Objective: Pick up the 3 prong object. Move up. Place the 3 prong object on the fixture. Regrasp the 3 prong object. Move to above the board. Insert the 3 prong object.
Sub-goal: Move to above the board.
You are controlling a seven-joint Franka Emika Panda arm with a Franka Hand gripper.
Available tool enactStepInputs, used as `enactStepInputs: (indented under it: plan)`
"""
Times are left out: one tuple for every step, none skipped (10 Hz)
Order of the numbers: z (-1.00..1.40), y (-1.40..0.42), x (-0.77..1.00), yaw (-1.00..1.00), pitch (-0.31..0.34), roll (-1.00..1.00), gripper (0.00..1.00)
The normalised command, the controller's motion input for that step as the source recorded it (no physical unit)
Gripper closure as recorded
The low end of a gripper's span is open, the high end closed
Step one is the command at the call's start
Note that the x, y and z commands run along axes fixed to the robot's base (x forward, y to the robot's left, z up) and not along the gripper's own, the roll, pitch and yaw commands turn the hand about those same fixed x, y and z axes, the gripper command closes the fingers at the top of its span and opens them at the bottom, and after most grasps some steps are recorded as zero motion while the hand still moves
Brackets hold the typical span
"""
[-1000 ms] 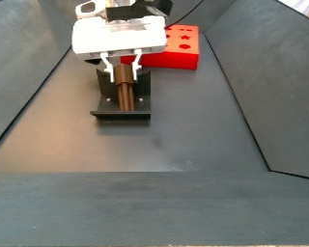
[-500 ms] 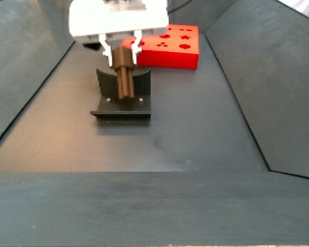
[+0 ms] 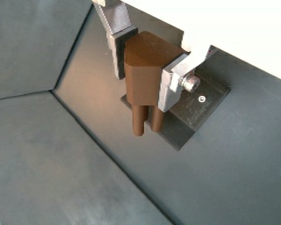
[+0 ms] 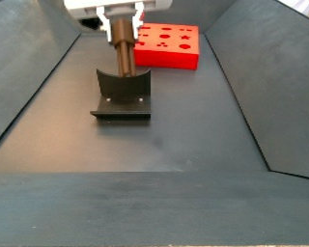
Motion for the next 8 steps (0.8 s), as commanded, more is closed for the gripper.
enactStepInputs:
  plan:
    - [1.0, 0.0, -0.1, 0.02, 0.034, -0.06, 1.0]
    - [1.0, 0.0, -0.09, 0.02, 0.031, -0.06, 1.0]
    - [1.0, 0.0, -0.09, 0.02, 0.027, -0.06, 1.0]
    - [1.0, 0.0, -0.09, 0.02, 0.02, -0.06, 1.0]
    - [1.0, 0.0, -0.09, 0.02, 0.017, -0.06, 1.0]
    - [1.0, 0.0, -0.09, 0.02, 0.019, -0.06, 1.0]
    - [1.0, 0.0, -0.09, 0.01, 0.019, -0.06, 1.0]
    - [1.0, 0.0, -0.09, 0.01, 0.017, -0.06, 1.0]
